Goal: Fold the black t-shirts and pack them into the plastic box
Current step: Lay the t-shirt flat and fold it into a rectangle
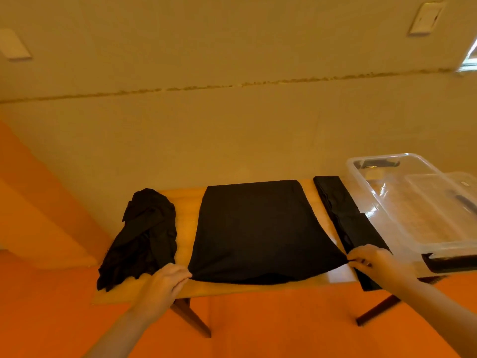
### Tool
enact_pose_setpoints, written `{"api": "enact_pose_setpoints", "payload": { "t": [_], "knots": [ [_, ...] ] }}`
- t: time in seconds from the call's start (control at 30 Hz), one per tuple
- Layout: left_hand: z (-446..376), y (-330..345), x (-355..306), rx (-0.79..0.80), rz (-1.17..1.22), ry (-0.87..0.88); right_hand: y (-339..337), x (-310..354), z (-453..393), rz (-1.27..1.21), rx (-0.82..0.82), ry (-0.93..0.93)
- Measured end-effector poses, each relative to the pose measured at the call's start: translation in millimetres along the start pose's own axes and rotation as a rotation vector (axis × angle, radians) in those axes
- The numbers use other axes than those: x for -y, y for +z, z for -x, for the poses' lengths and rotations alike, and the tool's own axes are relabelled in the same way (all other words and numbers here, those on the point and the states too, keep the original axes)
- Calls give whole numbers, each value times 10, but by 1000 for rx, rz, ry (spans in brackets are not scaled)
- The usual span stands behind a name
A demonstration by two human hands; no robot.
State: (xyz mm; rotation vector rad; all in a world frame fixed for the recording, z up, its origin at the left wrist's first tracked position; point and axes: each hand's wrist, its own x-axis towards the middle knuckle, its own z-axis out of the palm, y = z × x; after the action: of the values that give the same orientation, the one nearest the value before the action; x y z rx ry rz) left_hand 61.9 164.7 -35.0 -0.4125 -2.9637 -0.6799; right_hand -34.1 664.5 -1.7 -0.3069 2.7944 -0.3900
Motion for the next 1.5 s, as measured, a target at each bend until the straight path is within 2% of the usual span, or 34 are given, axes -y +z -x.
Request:
{"api": "enact_pose_setpoints", "payload": {
  "t": [0.07, 0.27, 0.53, 0.7, 0.83, 1.13, 1.5],
  "knots": [
    [47, 132, -6, 6, -49, -18, 187, -84, 14, -9, -49, -41],
    [166, 506, -47, 47, -152, -121, 649, -308, -39, 3, -29, -22],
    [342, 780, -66, 71, -221, -177, 898, -504, 46, 105, -122, -187],
    [280, 762, -166, 39, -226, -249, 869, -546, -36, 148, -20, -240],
    [100, 778, -252, -10, -159, -315, 712, -399, -183, 94, 8, -268],
    [-576, 841, -397, -44, -163, -344, 522, -17, -600, 67, -11, -300],
    [-1485, 800, 183, 106, -172, -355, 688, 744, -1536, 97, 8, -300]
  ]
}}
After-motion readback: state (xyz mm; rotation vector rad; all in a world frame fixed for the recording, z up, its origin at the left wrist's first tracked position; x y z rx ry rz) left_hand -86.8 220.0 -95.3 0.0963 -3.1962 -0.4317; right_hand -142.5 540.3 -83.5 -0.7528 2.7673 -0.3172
